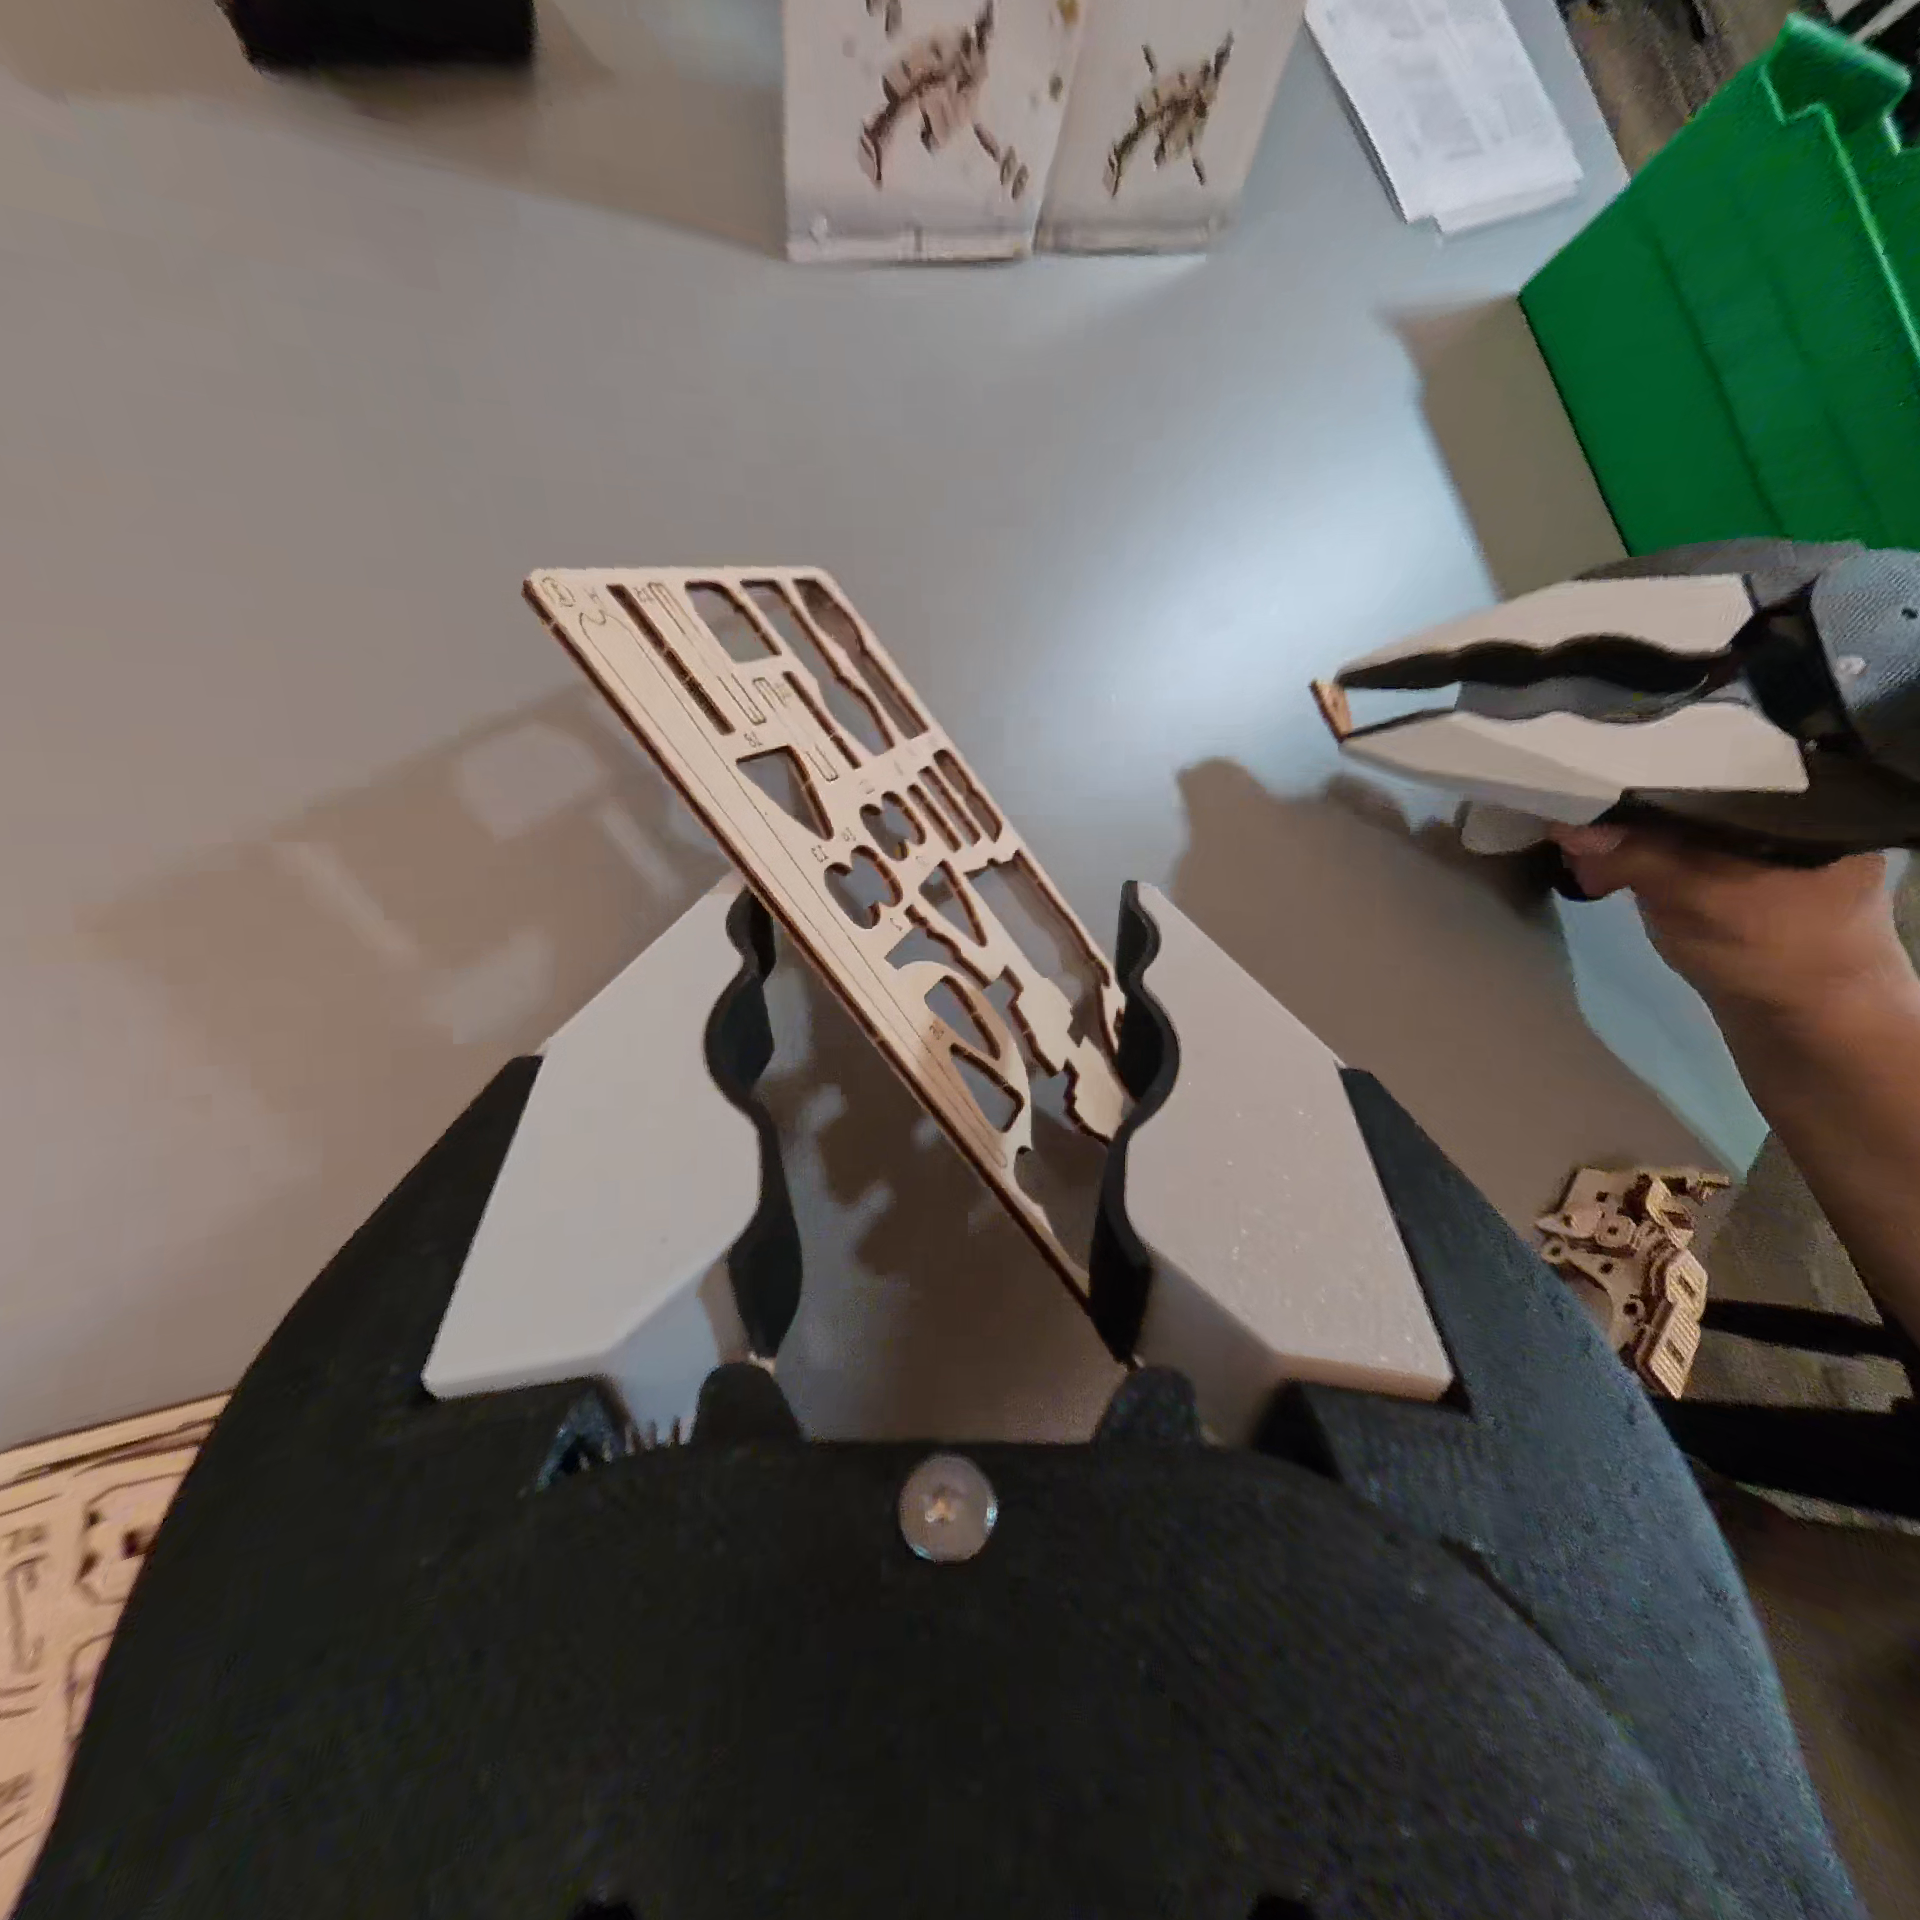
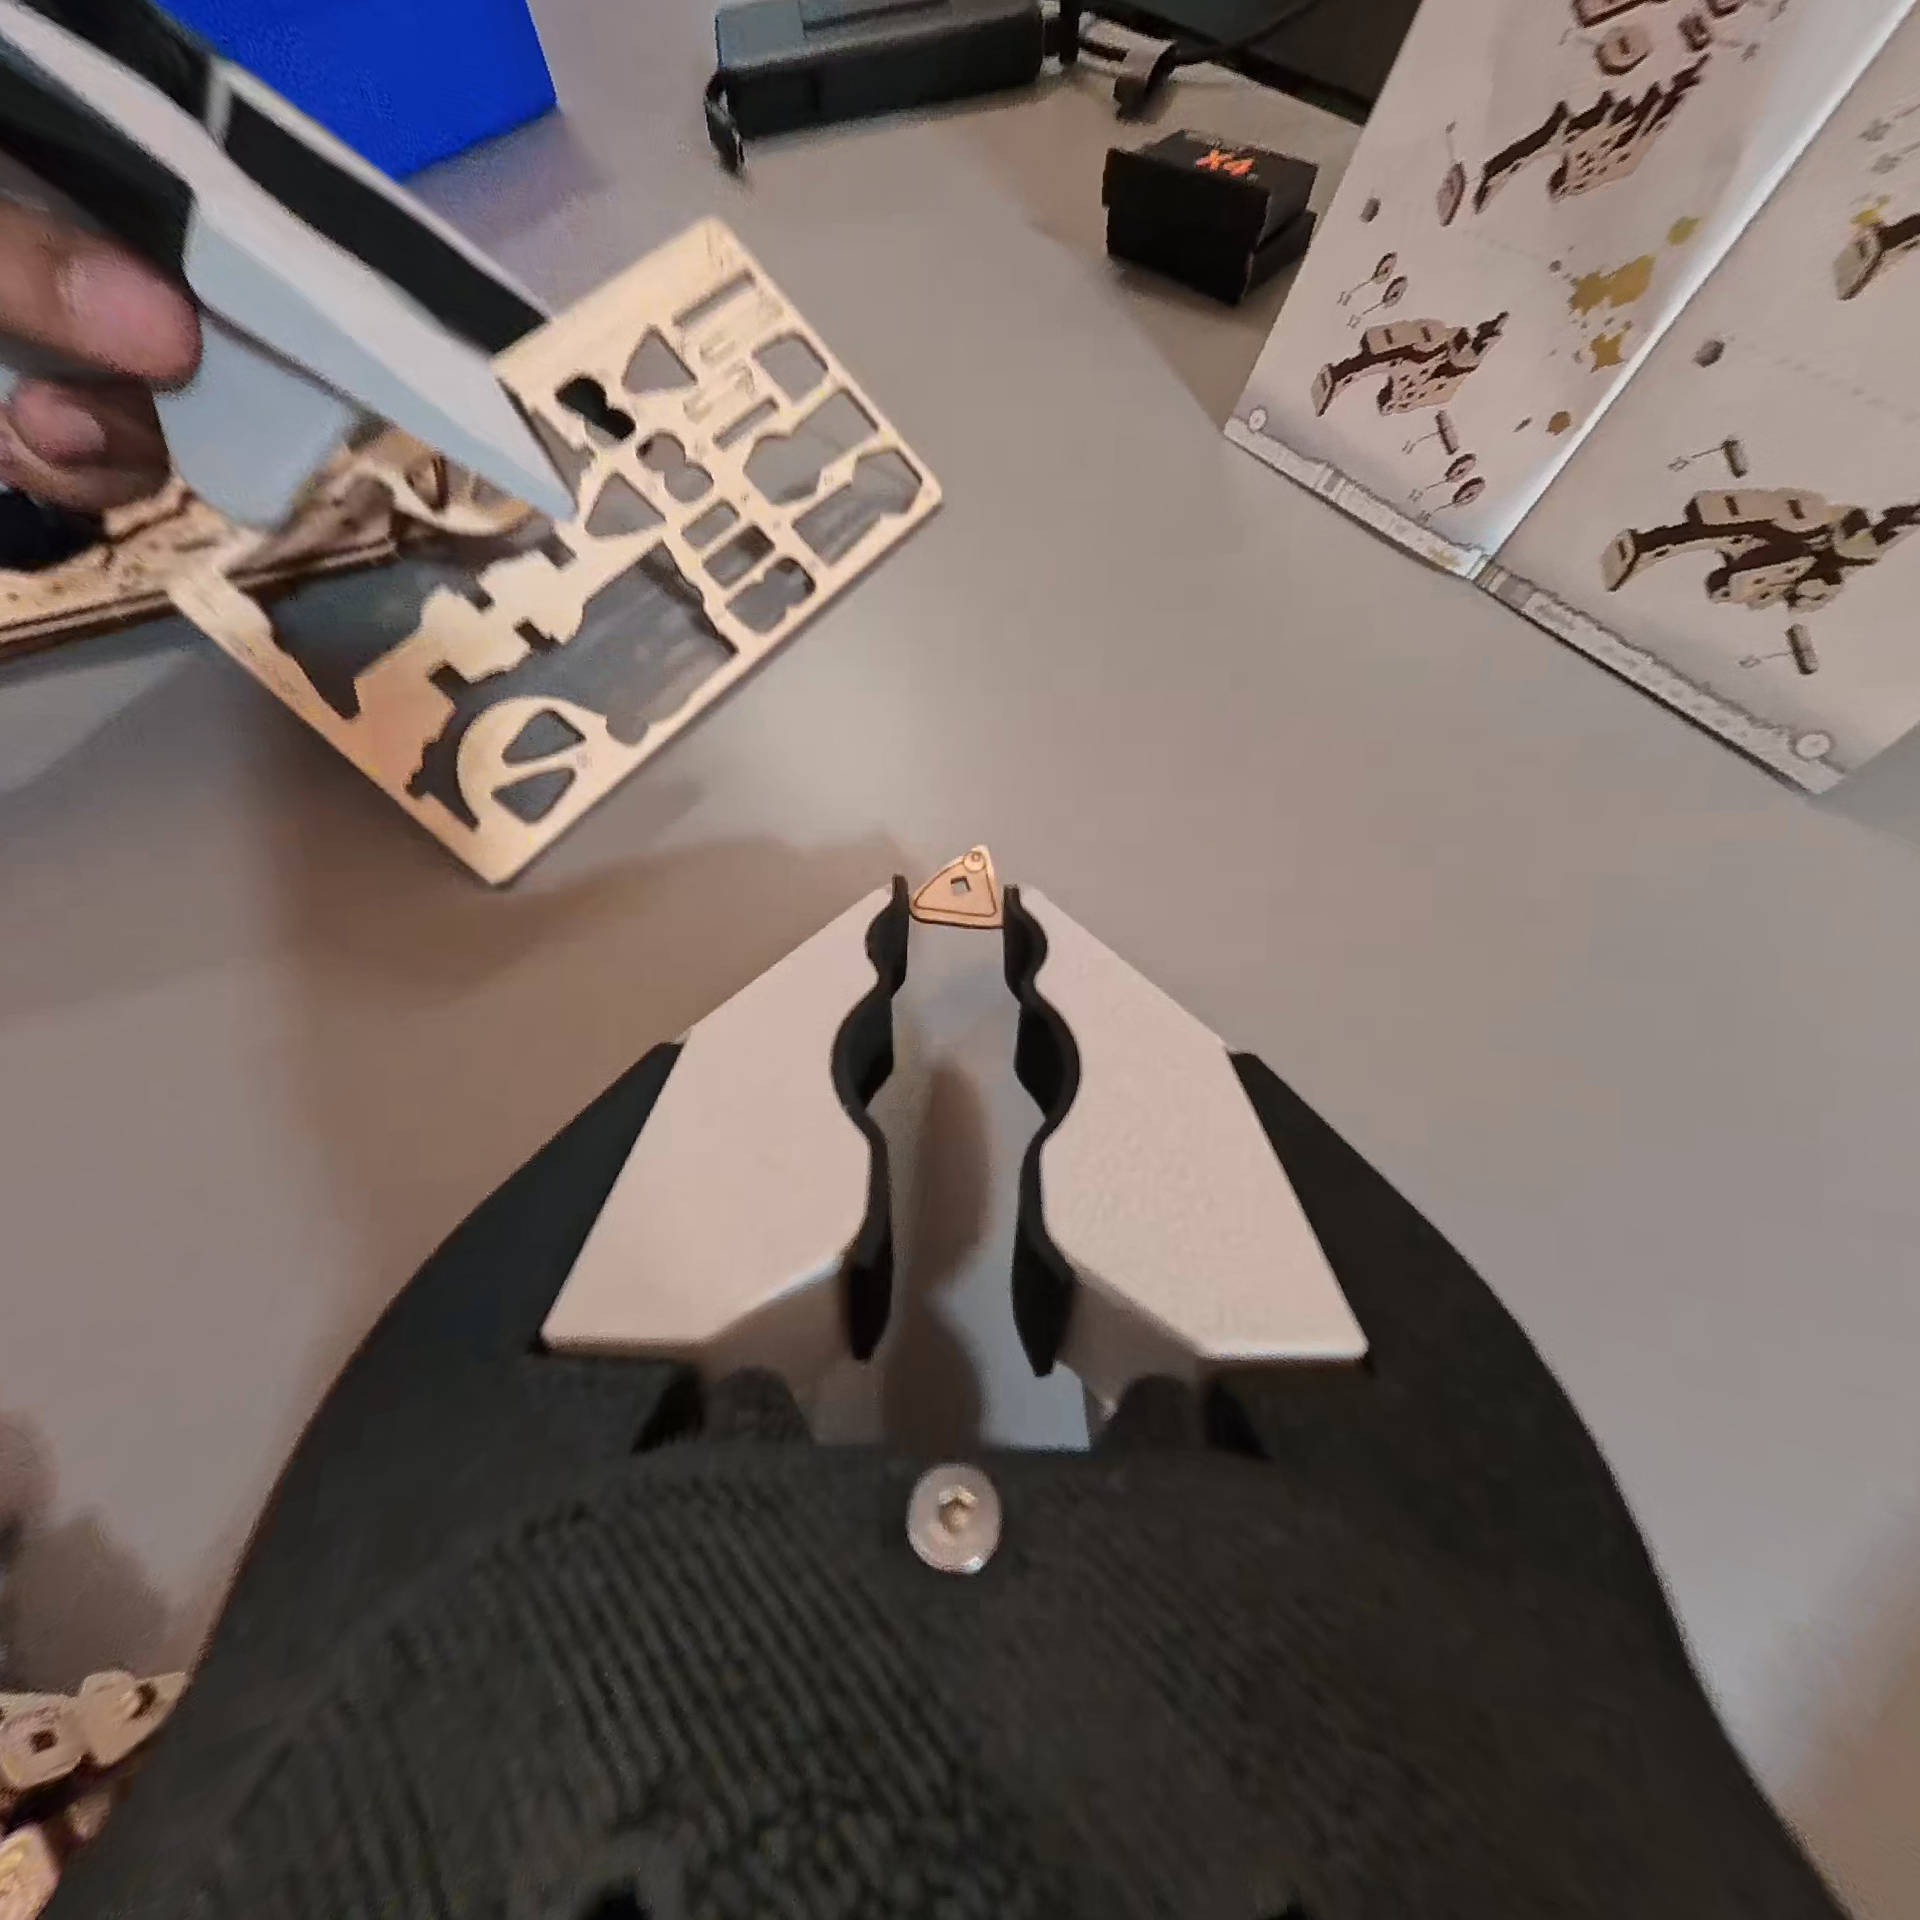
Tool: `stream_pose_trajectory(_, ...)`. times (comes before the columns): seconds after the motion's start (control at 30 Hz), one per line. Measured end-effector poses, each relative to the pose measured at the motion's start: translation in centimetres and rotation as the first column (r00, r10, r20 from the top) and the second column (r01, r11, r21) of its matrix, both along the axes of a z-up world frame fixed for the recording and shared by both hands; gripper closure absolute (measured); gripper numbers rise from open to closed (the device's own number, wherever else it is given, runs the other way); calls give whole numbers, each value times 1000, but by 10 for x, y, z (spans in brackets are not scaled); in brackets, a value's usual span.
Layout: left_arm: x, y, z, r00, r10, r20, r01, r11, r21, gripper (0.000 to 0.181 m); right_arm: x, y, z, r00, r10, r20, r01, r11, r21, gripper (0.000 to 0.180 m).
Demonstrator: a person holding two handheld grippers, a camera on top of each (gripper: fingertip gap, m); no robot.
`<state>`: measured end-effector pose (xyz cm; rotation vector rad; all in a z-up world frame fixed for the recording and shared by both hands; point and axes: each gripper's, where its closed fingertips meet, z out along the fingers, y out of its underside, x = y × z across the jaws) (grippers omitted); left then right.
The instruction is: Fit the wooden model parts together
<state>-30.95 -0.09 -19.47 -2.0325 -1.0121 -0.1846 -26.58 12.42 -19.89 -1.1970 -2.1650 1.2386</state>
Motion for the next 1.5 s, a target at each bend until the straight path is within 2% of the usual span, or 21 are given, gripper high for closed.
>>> stream_pose_trajectory(0.03, 2, 1, -3, 1000, -10, 13, 10, 1000, -6, 116, 1, 2, 3, 1000, -5, -5, 5, 1000, -20, 163)
stream_pose_trajectory(0.2, 9, -4, -15, 997, -37, 68, 40, 998, -41, 114, 3, 6, 18, 999, -20, -33, 18, 997, -71, 164)
stream_pose_trajectory(0.5, 12, -18, -2, 997, -63, 52, 68, 992, -103, 97, 14, 5, 40, 996, -13, -92, 5, 996, -87, 163)
stream_pose_trajectory(0.67, 6, -29, 16, 998, -37, -42, 30, 987, -160, 96, 19, 1, 51, 992, -1, -123, -12, 994, -105, 163)
stream_pose_trajectory(0.9, 35, 16, 71, 981, -113, -160, 119, 993, 28, 105, 34, -7, 83, 970, 27, -243, -49, 995, -88, 163)
stream_pose_trajectory(0.97, 42, 32, 86, 967, -108, -233, 135, 985, 107, 116, 40, -8, 93, 958, 30, -285, -56, 995, -84, 164)
stream_pose_trajectory(1.07, 52, 50, 105, 923, -25, -384, 125, 963, 237, 135, 49, -6, 103, 942, 17, -336, -53, 994, -97, 163)
stream_pose_trajectory(1.13, 74, 58, 99, 918, -41, -395, 166, 943, 288, 136, 57, -2, 103, 932, -5, -363, -40, 992, -116, 163)
stream_pose_trajectory(1.17, 91, 62, 98, 917, -69, -393, 215, 916, 340, 133, 61, 2, 102, 928, -20, -371, -31, 991, -131, 163)
stream_pose_trajectory(1.23, 127, 64, 107, 916, -134, -379, 325, 802, 501, 131, 65, 11, 96, 930, -65, -361, -5, 982, -189, 163)
stream_pose_trajectory(1.27, 135, 61, 110, 924, -140, -357, 332, 758, 561, 132, 67, 15, 96, 937, -92, -338, 3, 967, -255, 163)
stream_pose_trajectory(1.37, 131, 50, 112, 958, -62, -281, 244, 693, 678, 134, 72, 25, 108, 944, -153, -294, -5, 881, -473, 164)
stream_pose_trajectory(1.43, 124, 45, 114, 973, -19, -231, 189, 645, 741, 135, 71, 33, 108, 943, -174, -284, 5, 861, -509, 164)
stream_pose_trajectory(1.5, 123, 46, 110, 978, -35, -205, 181, 630, 756, 136, 69, 36, 98, 948, -164, -273, 17, 882, -472, 164)
